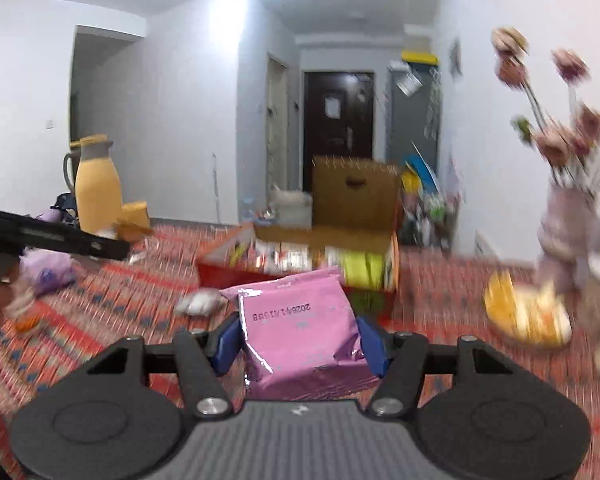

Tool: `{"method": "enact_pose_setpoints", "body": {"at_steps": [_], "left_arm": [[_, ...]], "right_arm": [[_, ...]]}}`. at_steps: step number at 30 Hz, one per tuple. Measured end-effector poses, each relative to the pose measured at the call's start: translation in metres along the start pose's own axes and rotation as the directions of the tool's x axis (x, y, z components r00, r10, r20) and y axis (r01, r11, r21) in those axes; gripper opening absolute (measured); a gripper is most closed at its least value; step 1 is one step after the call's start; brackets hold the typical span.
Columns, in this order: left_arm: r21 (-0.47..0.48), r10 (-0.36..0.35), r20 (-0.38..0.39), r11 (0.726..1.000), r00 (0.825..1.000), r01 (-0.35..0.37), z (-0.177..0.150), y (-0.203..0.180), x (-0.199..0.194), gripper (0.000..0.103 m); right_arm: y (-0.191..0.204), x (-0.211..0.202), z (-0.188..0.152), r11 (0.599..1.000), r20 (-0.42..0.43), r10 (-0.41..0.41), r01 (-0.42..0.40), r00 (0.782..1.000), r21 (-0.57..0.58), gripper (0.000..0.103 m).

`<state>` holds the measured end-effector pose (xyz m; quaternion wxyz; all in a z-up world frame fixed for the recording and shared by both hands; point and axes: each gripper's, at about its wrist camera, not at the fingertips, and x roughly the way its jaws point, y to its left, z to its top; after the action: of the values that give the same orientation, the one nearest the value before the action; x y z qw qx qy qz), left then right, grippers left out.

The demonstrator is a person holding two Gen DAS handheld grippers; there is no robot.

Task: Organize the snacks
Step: 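Lower both packets into the box and open both grippers, then withdraw both tools from the box toward the last packets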

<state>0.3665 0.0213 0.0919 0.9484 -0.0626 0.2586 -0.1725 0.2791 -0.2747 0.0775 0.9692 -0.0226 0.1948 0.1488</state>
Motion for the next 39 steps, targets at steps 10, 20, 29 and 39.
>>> {"method": "enact_pose_setpoints", "body": {"at_steps": [10,20,29,39], "left_arm": [[-0.057,-0.001,-0.105,0.998,0.994,-0.005,0.053,0.033,0.176,0.037],[0.052,0.064,-0.112,0.997,0.992,-0.058,0.036,0.043,0.183,0.067],[0.118,0.183,-0.255,0.980,0.950,-0.158,-0.036,0.075,0.171,0.087],[0.128,0.238,-0.220,0.969,0.946,-0.214,-0.048,0.054,0.138,0.056]], "right_arm": [[-0.062,0.229,0.082,0.988,-0.109,0.051,-0.035,0.993,0.152,0.061],[-0.049,0.333,0.038,0.992,-0.247,0.019,0.013,0.969,0.128,0.070],[-0.059,0.286,0.046,0.993,-0.152,0.015,0.003,0.988,0.121,0.080],[-0.061,0.171,0.025,0.996,-0.122,-0.011,0.021,0.992,0.084,0.080]]}}
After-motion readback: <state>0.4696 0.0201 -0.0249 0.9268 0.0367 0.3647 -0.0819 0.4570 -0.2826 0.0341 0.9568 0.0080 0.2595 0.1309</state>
